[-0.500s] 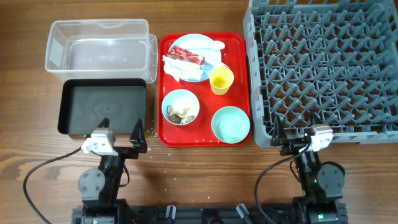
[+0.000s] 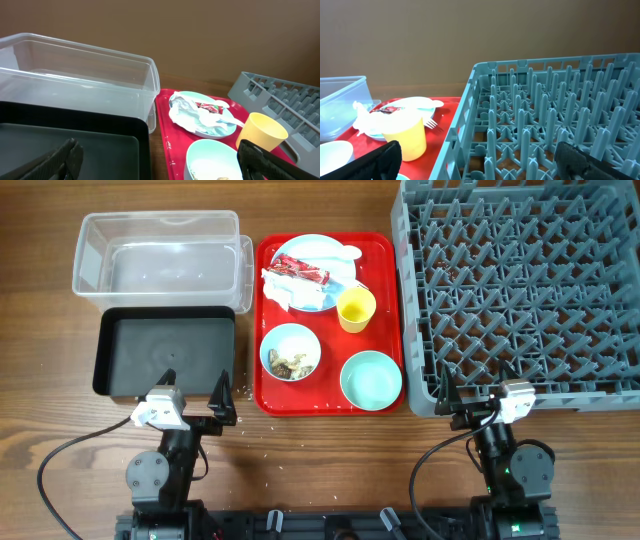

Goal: Sort waste into correct bins and load items into the dishwasher rack

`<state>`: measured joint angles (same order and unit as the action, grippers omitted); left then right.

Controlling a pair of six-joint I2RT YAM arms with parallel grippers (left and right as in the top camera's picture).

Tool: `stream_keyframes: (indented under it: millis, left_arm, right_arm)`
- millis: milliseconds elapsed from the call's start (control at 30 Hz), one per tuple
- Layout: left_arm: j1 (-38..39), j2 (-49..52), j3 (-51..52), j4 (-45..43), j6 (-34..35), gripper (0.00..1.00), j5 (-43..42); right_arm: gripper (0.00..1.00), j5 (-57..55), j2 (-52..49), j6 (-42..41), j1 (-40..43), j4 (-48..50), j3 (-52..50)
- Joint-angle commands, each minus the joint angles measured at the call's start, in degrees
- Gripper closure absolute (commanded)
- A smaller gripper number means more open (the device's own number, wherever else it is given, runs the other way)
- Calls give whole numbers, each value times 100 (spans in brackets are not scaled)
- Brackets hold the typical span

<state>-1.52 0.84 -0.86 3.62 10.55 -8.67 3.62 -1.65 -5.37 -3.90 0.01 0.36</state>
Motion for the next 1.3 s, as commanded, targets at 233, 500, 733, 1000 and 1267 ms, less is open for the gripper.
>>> stream_keyframes:
  millis: [233,500,733,1000,1267]
  left_arm:
    - [-44,-46,50,-24,-118,0,55]
    - [-42,-46,50,-11,-116,0,317]
    - [-42,-46,50,20,-114,0,273]
    - [-42,-46,-2,-1062,-107,0,-485]
    - [-42,905,-1572,-1029,-96,0,-643]
  right_arm:
    - [0,44,35,-103,22,15,-7]
    - [0,-59,35,-122,22,24,-7]
    - [0,-15,35,-162,22,15,-7]
    - [0,289,33,33,22,684,142]
    - [0,802,-560,168,22,678,1325]
